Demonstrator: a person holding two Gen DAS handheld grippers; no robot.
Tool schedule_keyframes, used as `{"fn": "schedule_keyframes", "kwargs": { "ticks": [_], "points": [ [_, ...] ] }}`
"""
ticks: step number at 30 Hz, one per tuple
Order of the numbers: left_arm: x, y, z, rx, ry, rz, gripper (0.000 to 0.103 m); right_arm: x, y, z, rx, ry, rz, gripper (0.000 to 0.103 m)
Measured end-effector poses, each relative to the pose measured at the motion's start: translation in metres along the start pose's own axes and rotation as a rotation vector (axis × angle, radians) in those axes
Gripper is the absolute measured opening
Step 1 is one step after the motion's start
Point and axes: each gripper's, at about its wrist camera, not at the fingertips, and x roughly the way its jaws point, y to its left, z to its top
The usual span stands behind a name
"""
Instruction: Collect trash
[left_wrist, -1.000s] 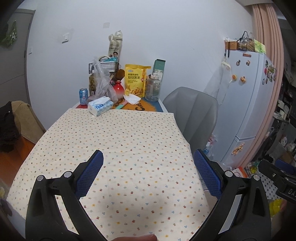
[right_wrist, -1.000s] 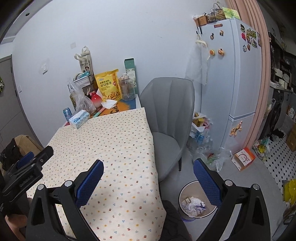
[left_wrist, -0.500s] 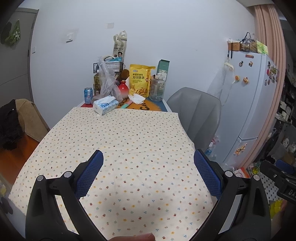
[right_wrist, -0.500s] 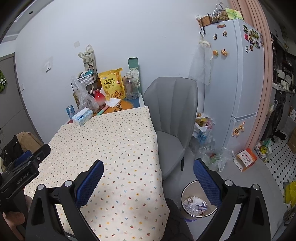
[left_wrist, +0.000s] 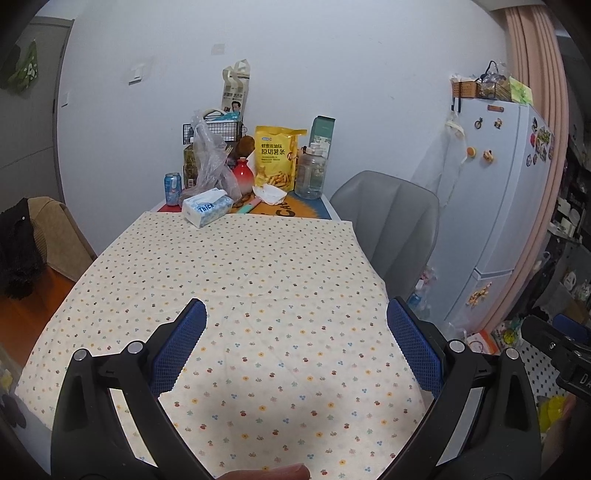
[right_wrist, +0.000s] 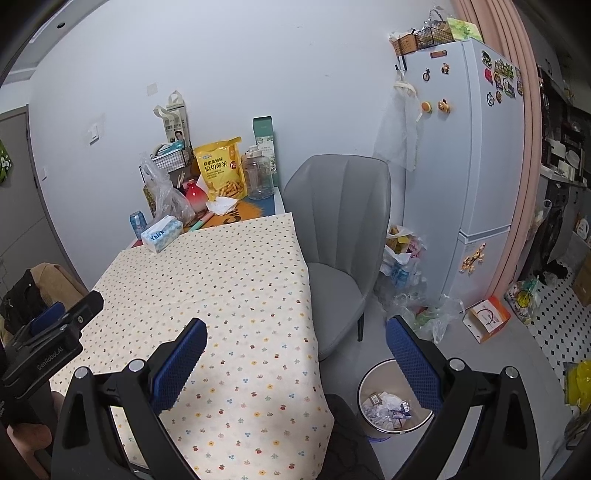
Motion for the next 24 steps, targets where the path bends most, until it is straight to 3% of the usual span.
{"fn": "schedule_keyframes", "kwargs": {
  "ticks": [24],
  "points": [
    [0.0039,-0.0085,-0.0024,0.024,0.004,-0.010,0.097,0.0009,-0.0086,0.0004,0.014,0.002,-0.005,0.095]
  ]
}}
